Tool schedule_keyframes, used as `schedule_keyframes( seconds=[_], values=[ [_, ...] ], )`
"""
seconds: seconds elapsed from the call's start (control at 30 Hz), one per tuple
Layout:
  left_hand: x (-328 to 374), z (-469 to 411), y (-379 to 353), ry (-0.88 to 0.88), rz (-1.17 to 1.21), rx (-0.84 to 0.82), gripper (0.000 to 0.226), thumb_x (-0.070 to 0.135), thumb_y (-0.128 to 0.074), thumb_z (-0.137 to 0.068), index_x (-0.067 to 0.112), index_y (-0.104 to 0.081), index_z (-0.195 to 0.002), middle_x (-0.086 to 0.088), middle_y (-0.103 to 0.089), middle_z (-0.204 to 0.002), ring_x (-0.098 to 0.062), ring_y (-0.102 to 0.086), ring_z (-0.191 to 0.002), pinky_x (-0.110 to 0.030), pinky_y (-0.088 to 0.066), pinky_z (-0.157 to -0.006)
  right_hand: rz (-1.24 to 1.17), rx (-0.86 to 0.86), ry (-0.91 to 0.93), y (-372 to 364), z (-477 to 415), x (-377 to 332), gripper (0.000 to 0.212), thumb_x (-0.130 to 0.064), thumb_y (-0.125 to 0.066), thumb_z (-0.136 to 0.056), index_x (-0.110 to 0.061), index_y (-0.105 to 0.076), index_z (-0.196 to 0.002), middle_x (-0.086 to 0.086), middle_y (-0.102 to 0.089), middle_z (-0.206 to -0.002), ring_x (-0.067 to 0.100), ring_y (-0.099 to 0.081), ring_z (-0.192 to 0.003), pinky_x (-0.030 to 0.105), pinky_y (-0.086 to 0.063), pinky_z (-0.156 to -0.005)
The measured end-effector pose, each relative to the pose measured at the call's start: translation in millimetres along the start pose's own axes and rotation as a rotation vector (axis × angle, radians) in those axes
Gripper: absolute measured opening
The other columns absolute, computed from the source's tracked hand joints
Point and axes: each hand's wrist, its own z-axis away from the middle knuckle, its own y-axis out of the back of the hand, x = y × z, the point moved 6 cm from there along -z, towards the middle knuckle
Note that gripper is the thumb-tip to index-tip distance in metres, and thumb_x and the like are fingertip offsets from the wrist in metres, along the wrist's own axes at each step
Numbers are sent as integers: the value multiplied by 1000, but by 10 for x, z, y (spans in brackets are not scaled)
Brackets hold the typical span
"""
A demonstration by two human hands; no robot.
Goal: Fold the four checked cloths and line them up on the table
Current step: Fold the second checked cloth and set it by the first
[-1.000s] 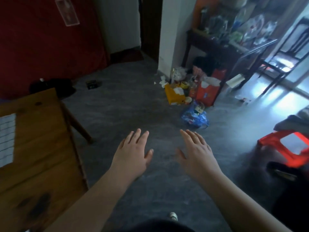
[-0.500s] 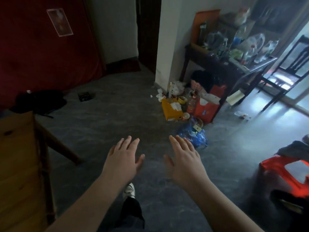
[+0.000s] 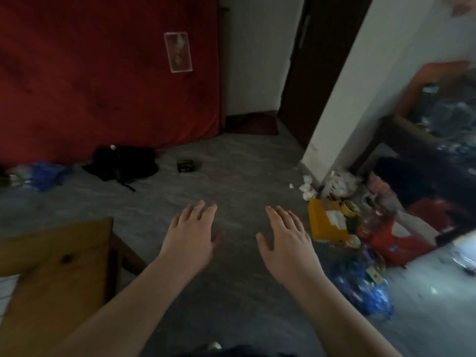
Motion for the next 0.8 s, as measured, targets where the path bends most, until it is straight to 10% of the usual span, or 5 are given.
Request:
schedule_keyframes(
  seconds=[0.8],
  values=[
    [-1910,-3639,900,585,127,101,70,59,-35,-102,28,-15,-162,-2,-13,-170,-25,-10,-156,-44,-15,-126,80,-317,635,-529,-5300,-2027,69,-53,-40,-102,-27,-16,-161,-1,-19,-167,19,-8,-154,43,-22,-124]
  ],
)
